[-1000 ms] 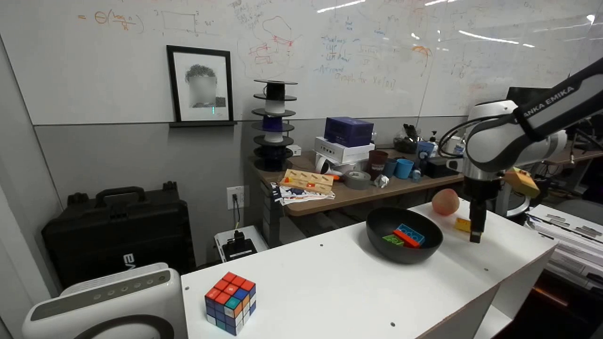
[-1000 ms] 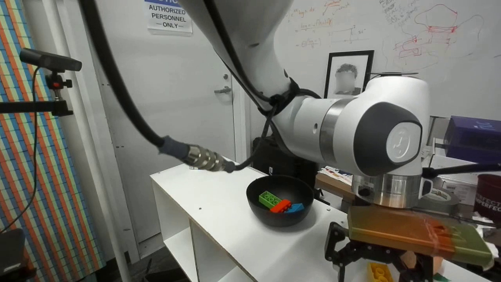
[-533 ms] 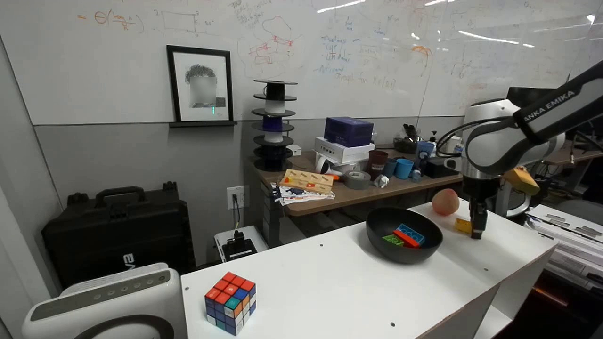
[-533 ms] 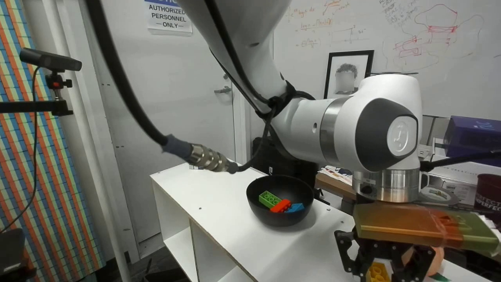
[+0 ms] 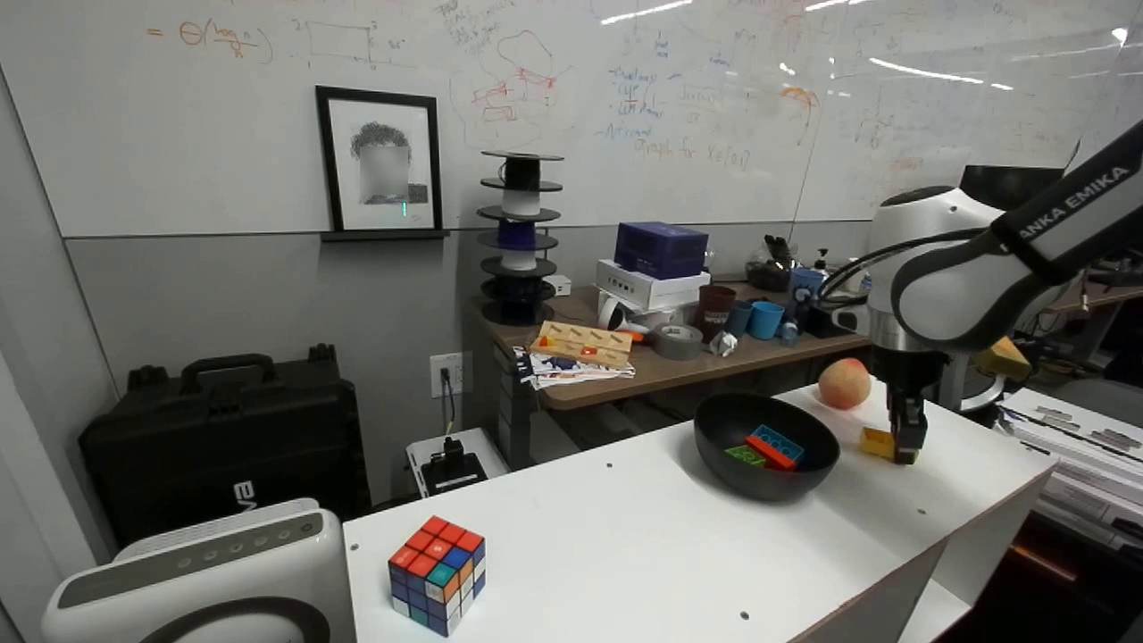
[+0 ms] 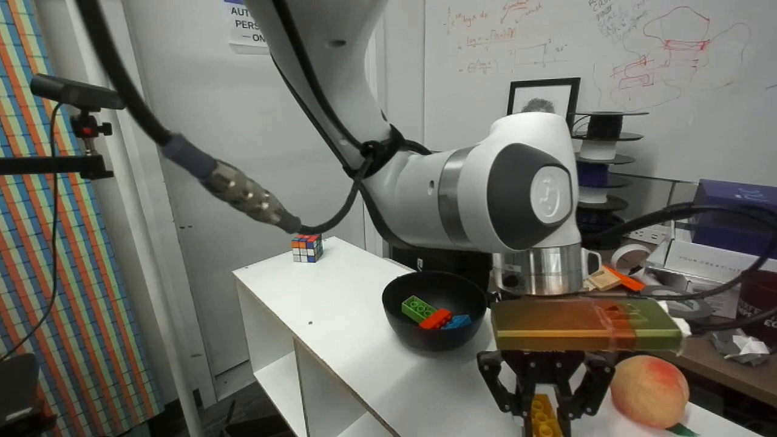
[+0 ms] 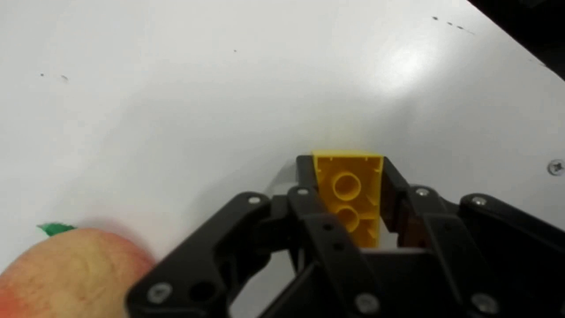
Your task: Pick up the green, yellow, blue and red objects and put them in the bowl
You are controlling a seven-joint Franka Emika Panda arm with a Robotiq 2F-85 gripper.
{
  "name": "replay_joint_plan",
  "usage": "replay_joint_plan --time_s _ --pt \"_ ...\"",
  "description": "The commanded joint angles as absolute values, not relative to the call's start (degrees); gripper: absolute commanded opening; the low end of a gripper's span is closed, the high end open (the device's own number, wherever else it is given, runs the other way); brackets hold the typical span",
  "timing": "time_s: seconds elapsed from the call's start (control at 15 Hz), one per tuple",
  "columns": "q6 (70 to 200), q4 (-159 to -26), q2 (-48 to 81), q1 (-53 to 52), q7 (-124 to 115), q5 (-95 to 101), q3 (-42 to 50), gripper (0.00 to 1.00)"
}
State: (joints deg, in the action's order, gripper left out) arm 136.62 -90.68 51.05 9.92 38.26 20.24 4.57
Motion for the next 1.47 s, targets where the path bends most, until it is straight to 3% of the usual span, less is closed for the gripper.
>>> replay_joint_plan --time_s 0.0,0.67,0.93,1.4 --pt "143.1 -104.2 41.5 5.8 30.6 24.0 6.7 0.14" --pt "160.0 -129.2 21.0 -4.2 3.8 41.4 15.9 0.14" --pt "162.3 -127.5 19.4 -5.9 -0.8 46.7 15.2 0.14" --pt "168.5 -117.5 29.3 -3.3 3.8 39.7 8.8 0.14"
